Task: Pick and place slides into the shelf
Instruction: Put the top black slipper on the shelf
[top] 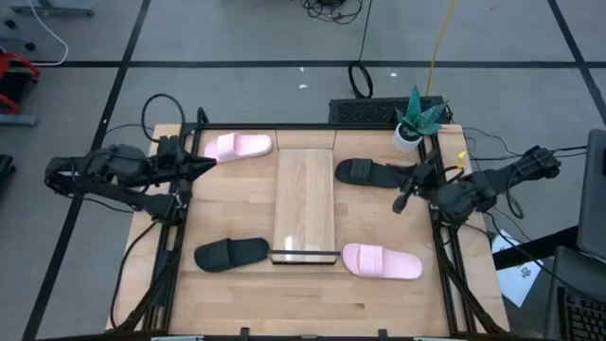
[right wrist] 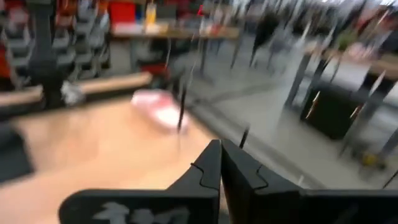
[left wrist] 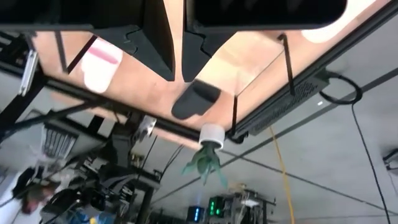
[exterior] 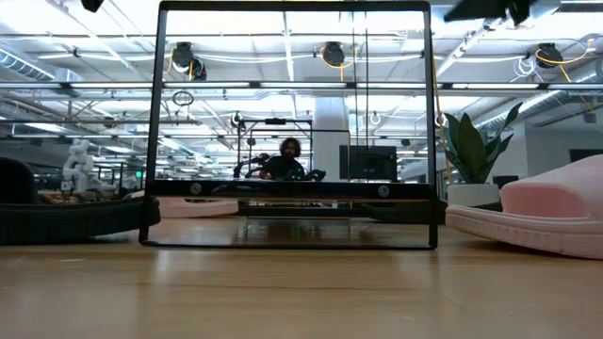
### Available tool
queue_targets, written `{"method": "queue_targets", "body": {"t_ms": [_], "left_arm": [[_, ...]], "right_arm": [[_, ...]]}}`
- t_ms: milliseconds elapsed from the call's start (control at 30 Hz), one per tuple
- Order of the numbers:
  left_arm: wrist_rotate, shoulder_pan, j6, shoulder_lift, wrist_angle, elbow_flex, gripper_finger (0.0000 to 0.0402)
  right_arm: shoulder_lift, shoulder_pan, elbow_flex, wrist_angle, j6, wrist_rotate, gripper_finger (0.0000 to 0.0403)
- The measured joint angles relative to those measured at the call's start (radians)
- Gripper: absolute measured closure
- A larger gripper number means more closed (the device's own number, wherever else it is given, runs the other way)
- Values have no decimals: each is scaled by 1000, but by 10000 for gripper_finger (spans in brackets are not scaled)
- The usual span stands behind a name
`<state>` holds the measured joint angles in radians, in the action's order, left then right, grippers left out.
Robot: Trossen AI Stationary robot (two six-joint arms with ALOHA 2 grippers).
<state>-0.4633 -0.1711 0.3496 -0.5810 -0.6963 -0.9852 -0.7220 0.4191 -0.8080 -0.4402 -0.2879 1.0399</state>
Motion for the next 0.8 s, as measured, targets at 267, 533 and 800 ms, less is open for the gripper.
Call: {"method": "queue_targets", "body": {"t_ms": [267, 533, 800], "left_arm": [[-31, 0, 4, -8, -38, 0, 376], [-35, 0, 29, -9, -38, 0, 376], [-29, 0, 56, -21, -42, 0, 375]], "right_arm": [[-47, -53, 3, -306, -323, -92, 341], [-63, -177, 127, -204, -341, -290, 242], [-63, -316, 374, 185, -322, -407, 191]]}}
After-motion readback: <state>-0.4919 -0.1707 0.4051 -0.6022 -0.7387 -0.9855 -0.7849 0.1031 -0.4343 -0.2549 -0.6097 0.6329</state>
